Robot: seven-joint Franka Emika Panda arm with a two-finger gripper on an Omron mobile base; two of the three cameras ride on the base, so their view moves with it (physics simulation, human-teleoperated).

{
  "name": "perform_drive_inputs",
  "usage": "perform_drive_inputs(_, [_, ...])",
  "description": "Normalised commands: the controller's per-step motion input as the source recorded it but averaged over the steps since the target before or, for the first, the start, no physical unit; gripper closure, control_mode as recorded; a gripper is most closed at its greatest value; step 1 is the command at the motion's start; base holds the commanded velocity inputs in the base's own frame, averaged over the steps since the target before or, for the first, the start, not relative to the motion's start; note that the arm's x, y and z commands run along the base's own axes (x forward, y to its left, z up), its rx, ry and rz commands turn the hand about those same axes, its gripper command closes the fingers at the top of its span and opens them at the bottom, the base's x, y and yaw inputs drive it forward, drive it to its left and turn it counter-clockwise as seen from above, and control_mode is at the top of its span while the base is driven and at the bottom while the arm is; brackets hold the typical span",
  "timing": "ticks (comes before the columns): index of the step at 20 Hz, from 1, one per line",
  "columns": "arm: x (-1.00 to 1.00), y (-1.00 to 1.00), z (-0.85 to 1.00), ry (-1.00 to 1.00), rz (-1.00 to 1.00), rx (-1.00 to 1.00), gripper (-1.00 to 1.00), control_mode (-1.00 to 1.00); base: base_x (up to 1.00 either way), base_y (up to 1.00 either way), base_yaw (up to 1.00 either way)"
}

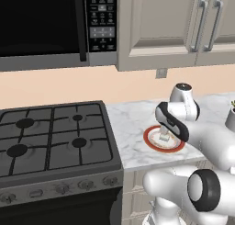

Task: Pick up the marshmallow and place it in the cup of hot chocolate on the dining counter.

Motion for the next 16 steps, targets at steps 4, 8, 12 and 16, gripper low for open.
perform_drive_inputs(4, [0.26,0.0,-0.25,0.08,0.0,0.0,-1.0,-1.0,0.0,0.0,0.0])
perform_drive_inputs(8, [0.24,-0.01,-0.27,0.09,0.0,0.0,-1.0,-1.0,0.0,0.0,0.0])
perform_drive_inputs(12, [0.25,-0.13,-0.29,0.06,0.0,0.0,-1.0,-1.0,0.0,0.0,0.0])
perform_drive_inputs(16, [0.22,-0.14,-0.25,0.06,0.0,0.0,-1.0,-1.0,0.0,0.0,0.0])
